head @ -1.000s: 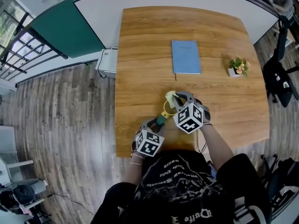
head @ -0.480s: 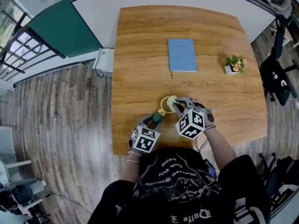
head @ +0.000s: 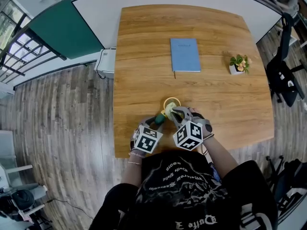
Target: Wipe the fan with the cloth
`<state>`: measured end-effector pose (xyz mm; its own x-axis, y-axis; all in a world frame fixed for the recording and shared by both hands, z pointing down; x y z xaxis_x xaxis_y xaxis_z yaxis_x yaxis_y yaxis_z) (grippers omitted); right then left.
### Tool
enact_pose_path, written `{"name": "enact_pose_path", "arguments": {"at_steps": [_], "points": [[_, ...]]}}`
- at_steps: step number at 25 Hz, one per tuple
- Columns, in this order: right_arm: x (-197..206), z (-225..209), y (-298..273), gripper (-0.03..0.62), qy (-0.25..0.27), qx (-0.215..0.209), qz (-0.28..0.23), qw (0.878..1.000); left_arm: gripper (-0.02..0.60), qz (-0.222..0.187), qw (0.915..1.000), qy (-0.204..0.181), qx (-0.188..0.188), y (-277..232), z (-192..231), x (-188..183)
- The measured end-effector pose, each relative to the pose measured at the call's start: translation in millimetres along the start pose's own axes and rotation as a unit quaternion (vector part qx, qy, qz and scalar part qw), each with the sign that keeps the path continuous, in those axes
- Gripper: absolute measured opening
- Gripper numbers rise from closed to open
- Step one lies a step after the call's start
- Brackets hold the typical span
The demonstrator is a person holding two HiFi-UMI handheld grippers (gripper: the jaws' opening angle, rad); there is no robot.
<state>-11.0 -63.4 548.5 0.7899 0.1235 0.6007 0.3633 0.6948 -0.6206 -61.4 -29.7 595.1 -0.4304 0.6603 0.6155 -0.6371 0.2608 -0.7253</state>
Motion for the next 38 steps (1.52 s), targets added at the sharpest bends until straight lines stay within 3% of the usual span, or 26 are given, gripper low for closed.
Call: {"name": "enact_pose_path", "arguments": {"at_steps": [4,7,9,12,18,23,26,31,35,38], "points": [[-15,32,0,0.031,0.025,-0.018,-0.023,0.999,0.179,0.003,1.0,0.005,0.005,-1,2,-1],[-18,43,-1,0.031,-0.023,-0.031,-0.017,0.999,0.176,-0.009,0.9998,0.014,0.009,1,3,-2],[-15,48,1,0.029,-0.045,-0.079,-0.01,0.996,0.176,-0.007,0.9999,-0.005,0.012,1,3,-2],[-6,52,6,0.031,-0.036,-0.158,0.01,0.987,0.176,0.003,0.9994,-0.031,0.014,1,-1,-1],[-38,-3,16,0.032,-0.087,-0.181,0.003,0.98,0.176,0.031,0.9974,-0.057,0.029,2,-9,3],[-65,-13,-20,0.034,-0.094,-0.242,0.086,0.962,0.175,0.062,0.9907,-0.118,0.027,-5,-26,1],[-62,12,-38,0.034,-0.072,-0.283,0.149,0.945,0.175,0.067,0.9896,-0.125,0.026,-8,-27,-2],[-35,52,-51,0.031,-0.019,-0.302,0.249,0.92,0.175,0.082,0.9894,-0.115,0.035,-5,-20,2],[-28,57,-55,0.031,0.072,-0.318,0.276,0.904,0.175,0.073,0.9947,-0.057,0.045,-9,-21,1],[-22,45,-52,0.031,0.168,-0.303,0.29,0.892,0.175,0.071,0.9958,-0.037,0.046,-11,-22,-1]]}}
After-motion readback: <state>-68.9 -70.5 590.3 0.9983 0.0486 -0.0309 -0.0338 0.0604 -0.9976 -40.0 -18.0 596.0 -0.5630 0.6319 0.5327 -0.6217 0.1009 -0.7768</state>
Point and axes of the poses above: the fingertips, and each gripper's own axes: y backward along the fingers, z to its left, x out of its underside, the point moved 1 cm from there along y, backward along the fingers, and after that the axes turned 14 degrees about x, right-handed, at the moved point
